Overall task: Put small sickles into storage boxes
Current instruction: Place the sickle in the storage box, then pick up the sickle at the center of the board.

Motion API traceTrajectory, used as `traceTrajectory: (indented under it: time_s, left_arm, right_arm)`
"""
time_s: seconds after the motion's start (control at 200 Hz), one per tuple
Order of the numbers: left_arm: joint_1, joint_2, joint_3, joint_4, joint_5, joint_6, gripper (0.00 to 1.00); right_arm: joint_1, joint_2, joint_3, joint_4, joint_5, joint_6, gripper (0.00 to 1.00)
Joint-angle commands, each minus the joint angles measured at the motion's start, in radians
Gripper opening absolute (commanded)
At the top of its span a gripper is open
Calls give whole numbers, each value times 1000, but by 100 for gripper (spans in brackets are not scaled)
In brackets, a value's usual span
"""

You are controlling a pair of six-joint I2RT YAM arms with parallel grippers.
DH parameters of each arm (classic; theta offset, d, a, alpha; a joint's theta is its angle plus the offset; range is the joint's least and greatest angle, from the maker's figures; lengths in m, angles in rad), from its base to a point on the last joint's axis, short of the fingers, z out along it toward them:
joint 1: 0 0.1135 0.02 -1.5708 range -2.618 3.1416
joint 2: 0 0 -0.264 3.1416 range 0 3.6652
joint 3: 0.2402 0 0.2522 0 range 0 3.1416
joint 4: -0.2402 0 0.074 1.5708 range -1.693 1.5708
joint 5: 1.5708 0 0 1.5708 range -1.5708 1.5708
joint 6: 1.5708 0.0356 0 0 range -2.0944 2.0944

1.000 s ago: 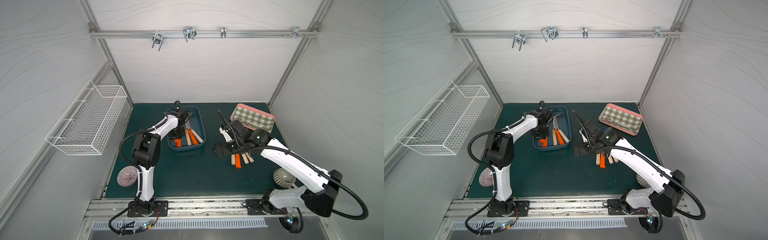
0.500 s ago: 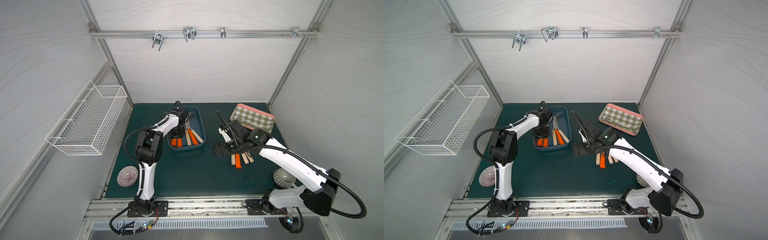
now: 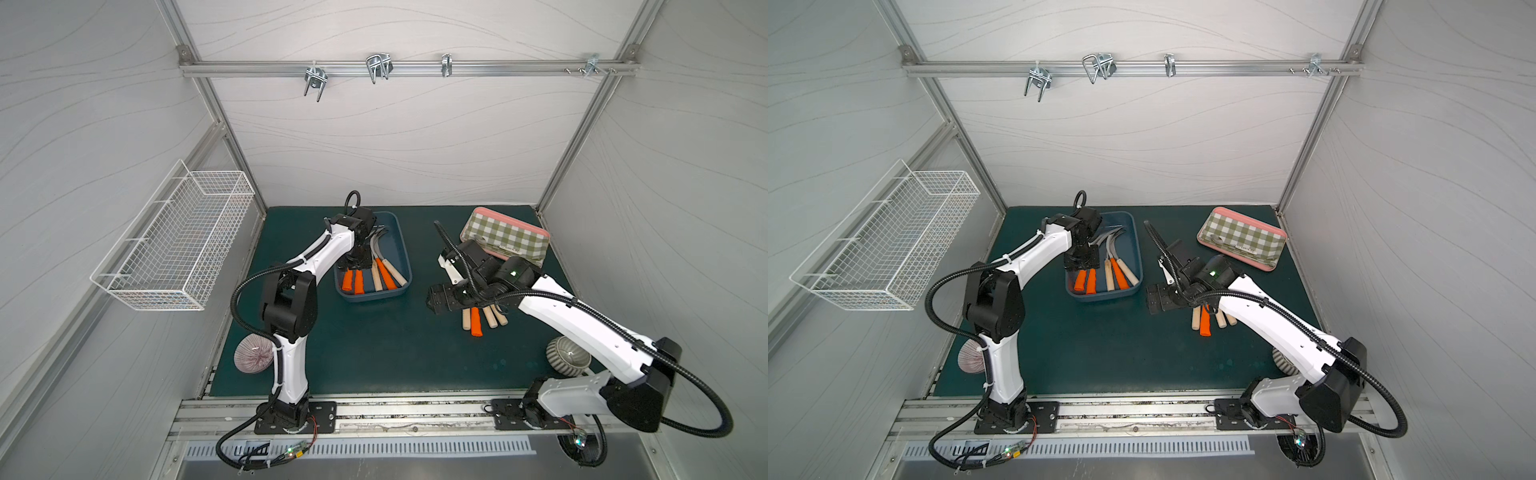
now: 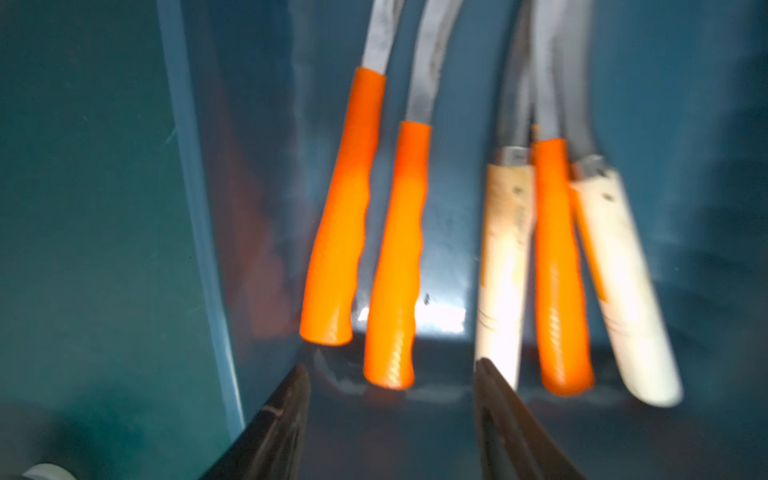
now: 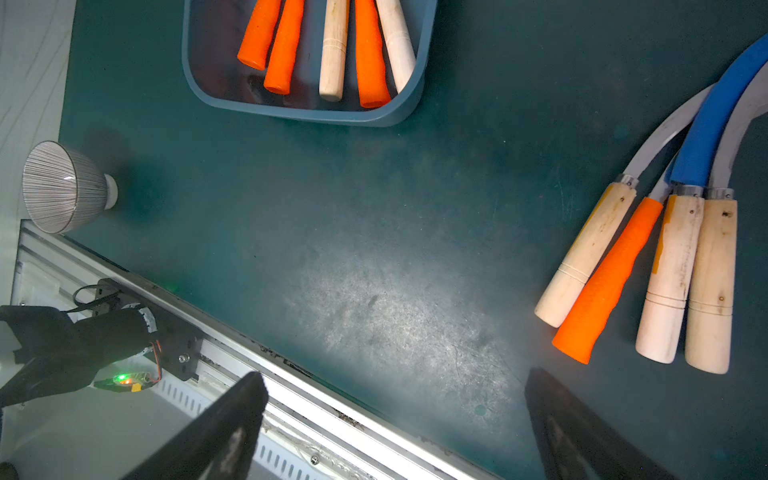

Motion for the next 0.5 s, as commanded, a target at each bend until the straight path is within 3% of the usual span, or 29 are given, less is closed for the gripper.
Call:
traceTrajectory:
  time_s: [0.0,0.495]
  left_arm:
    - [-34,-78,-17,-21,20,-22,66]
    - [-144,-355,-278,65,153,-42,94]
  right_arm:
    - [-22,-24,-19,-37,6,14,99]
    - [-113,-35,-87,-119,67,60,99]
